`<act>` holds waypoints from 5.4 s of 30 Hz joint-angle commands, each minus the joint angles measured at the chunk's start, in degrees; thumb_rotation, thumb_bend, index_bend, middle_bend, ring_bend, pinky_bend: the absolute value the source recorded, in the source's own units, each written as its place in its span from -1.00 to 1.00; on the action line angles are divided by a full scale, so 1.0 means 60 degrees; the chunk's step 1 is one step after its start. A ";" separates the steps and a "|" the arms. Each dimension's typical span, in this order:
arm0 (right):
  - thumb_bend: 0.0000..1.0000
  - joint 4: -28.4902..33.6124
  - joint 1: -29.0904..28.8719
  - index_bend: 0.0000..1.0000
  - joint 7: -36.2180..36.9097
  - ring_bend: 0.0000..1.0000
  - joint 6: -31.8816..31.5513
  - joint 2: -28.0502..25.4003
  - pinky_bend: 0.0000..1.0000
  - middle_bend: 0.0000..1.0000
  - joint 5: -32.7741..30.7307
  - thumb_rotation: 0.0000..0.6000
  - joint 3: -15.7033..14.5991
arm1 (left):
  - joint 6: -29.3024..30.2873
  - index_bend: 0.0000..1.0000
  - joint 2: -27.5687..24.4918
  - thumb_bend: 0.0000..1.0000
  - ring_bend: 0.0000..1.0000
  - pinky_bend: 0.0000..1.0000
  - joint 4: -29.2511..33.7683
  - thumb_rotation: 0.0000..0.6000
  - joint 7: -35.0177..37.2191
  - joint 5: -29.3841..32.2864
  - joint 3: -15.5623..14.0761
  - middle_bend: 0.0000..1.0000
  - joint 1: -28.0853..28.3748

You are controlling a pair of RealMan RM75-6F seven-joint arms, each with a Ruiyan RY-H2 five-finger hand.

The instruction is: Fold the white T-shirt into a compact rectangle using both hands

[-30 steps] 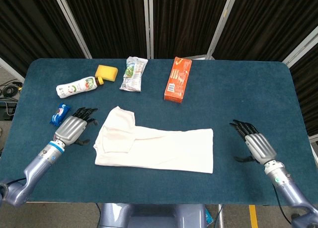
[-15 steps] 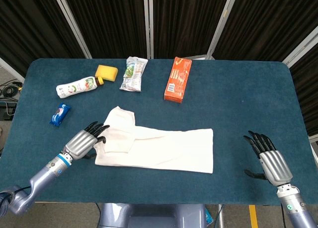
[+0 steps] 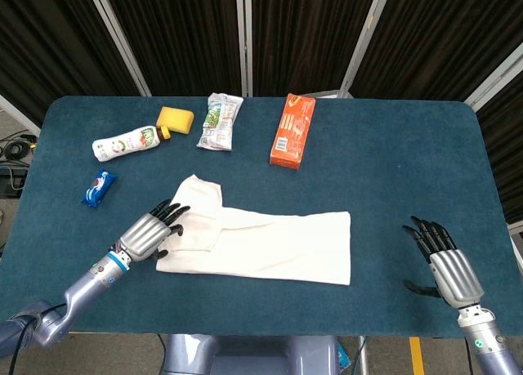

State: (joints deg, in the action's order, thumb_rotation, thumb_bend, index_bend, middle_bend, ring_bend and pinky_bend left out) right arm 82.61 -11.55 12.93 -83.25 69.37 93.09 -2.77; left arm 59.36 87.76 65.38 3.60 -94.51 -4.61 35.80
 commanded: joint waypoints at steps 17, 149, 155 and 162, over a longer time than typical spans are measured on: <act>-0.96 -0.0019 0.0057 -0.69 0.0031 -1.00 -0.0002 0.0049 -1.00 -1.00 0.0158 1.00 0.0108 | -0.0328 -0.12 0.0601 -0.31 -1.00 -1.00 -0.0383 1.00 -0.0078 0.0319 0.0185 -1.00 0.0182; -0.96 -0.0558 0.0116 -0.57 0.0535 -1.00 0.0398 0.0033 -1.00 -1.00 -0.0392 1.00 0.0624 | -0.4199 0.35 0.3024 -0.03 -1.00 -1.00 -0.4428 1.00 0.0762 0.4878 0.3382 -1.00 0.2592; -0.96 -0.0527 0.0132 -0.57 0.0536 -1.00 0.0353 0.0006 -1.00 -1.00 -0.0372 1.00 0.0627 | -0.4057 0.37 0.2881 -0.01 -1.00 -1.00 -0.4124 1.00 0.0738 0.4855 0.3353 -1.00 0.2486; -0.96 -0.0474 0.0151 -0.57 0.0530 -1.00 0.0290 -0.0025 -1.00 -1.00 -0.0316 1.00 0.0613 | -0.3467 0.38 0.2173 -0.01 -1.00 -1.00 -0.3135 1.00 0.1171 0.4123 0.2890 -1.00 0.2006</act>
State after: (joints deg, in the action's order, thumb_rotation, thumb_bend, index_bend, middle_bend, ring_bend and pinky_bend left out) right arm 79.76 -10.65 16.12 -81.50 69.23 91.18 0.91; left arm 37.24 102.41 44.53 9.35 -68.17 13.80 48.96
